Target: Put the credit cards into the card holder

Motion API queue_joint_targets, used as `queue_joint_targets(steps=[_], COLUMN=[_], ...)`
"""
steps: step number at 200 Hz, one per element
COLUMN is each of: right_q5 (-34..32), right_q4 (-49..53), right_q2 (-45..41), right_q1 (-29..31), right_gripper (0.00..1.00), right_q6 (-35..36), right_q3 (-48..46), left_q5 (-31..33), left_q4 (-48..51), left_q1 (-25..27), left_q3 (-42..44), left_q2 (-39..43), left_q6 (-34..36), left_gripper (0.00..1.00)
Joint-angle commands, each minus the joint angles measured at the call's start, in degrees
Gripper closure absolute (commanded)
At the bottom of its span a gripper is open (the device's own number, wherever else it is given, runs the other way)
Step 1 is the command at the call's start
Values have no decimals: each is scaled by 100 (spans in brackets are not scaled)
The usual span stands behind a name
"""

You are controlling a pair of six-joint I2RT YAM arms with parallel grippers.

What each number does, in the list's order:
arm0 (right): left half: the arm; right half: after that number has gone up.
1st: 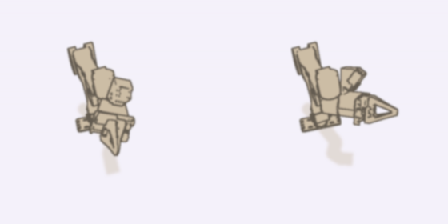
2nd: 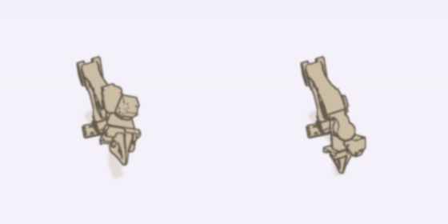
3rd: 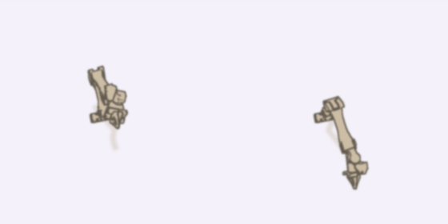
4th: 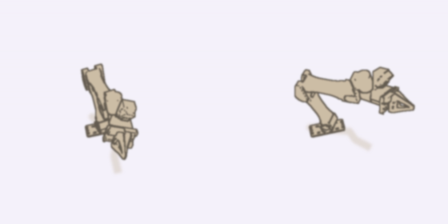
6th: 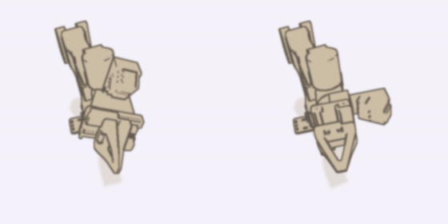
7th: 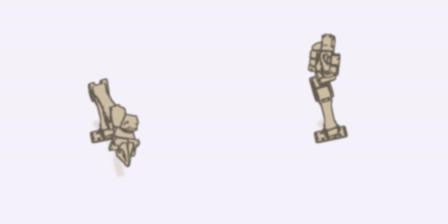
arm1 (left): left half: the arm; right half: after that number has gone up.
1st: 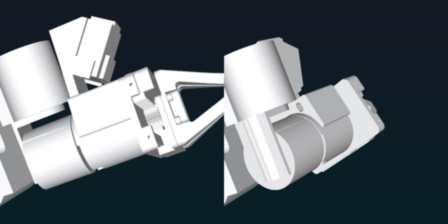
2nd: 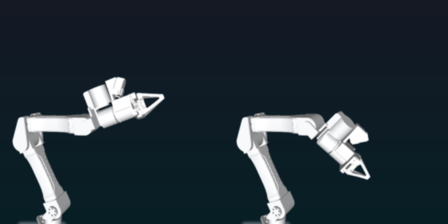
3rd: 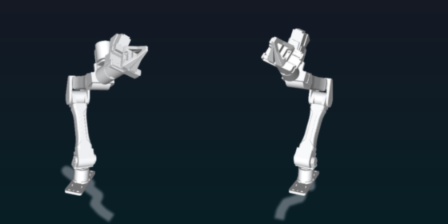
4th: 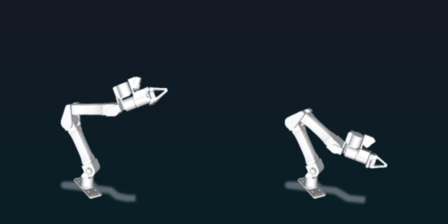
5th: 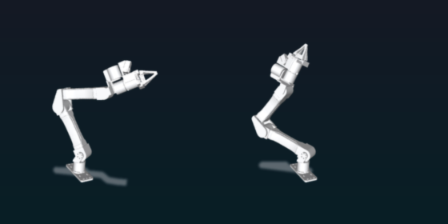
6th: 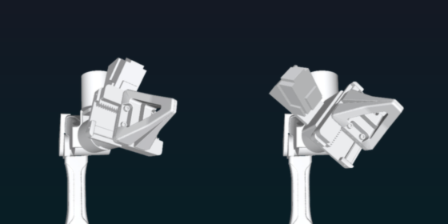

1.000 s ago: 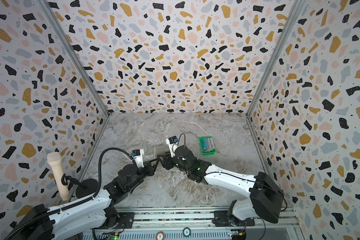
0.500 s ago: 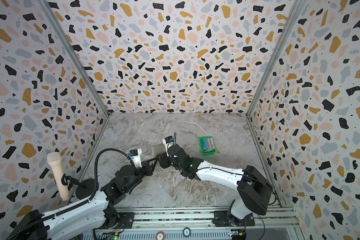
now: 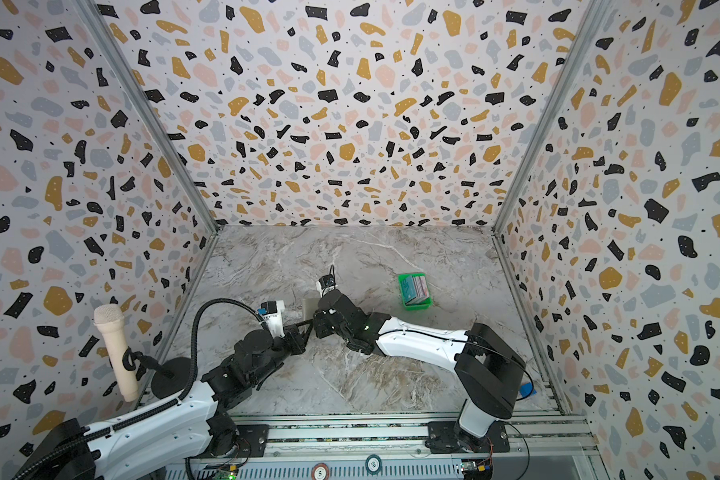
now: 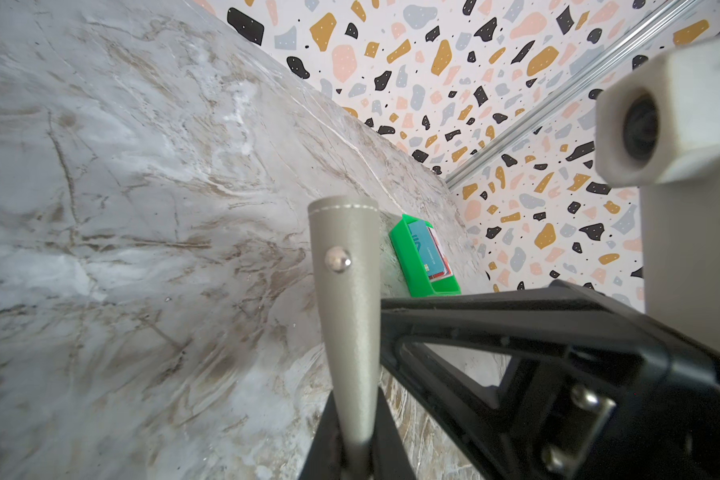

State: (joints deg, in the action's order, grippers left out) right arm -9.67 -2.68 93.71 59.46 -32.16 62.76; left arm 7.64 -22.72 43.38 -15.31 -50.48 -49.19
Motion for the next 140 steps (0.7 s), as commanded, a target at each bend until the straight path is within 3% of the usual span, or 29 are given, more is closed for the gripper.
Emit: queue_joint_targets(steps=[1,45,94,117,140], right_q5=[-640,-1005,-899,207,1580], right_q4=[601,611,413,-412,-833], right_q2=[-9,-223,-860,-1743,-2318], right_q1=[-73,-142,-489,-701,-1068], right_gripper=[100,100,100,59,48], right_q6=[202,281,244,761,902], right_q3=[-59,-356,-823,-1354,-1647], left_q5=[-26,-35,-74,-305,-443], left_q4=[-511,-357,-263,-386,-467], left_q1=[39,35,39,37,33], left_q3=[-319,-398,-421,-424,-429], left_q2=[157,87,82,34,14], left_q6=[61,78,187,276,335], left_gripper=[100,100,100,100,100])
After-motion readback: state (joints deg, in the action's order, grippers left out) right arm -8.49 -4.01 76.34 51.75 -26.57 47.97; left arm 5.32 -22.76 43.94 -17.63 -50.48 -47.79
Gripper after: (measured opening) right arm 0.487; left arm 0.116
